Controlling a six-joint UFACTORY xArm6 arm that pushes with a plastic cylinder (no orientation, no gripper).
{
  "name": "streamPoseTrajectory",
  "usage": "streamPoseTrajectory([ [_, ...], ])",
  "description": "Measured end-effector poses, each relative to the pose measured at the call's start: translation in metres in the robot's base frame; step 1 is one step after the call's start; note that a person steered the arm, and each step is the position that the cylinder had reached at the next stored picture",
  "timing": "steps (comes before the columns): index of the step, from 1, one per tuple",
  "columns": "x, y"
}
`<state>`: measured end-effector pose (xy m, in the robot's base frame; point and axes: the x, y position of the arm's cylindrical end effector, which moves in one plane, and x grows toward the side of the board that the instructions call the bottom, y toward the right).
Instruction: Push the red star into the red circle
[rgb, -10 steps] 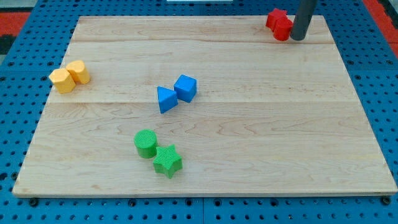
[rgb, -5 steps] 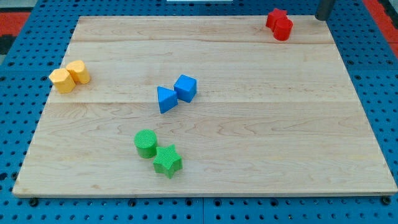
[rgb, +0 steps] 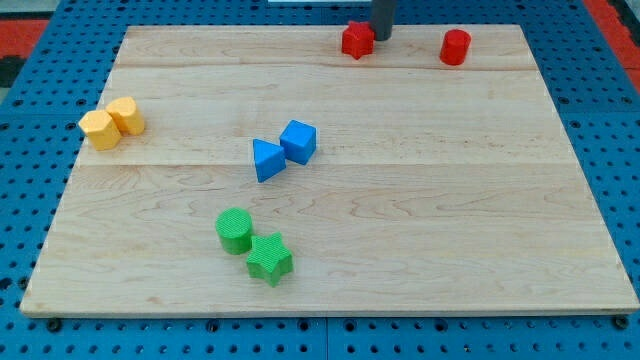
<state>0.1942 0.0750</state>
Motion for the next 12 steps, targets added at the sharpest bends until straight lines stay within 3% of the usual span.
streamPoseTrajectory([
  [1, 0.001, -0.029],
  [2, 0.029, -0.041],
  [4, 0.005, -0.086],
  [5, 0.040, -0.065],
  [6, 0.071, 0.005],
  [7, 0.075, -0.024],
  [8, 0.061, -0.092],
  [9, 0.089, -0.118],
  [12, 0.127, -0.040],
])
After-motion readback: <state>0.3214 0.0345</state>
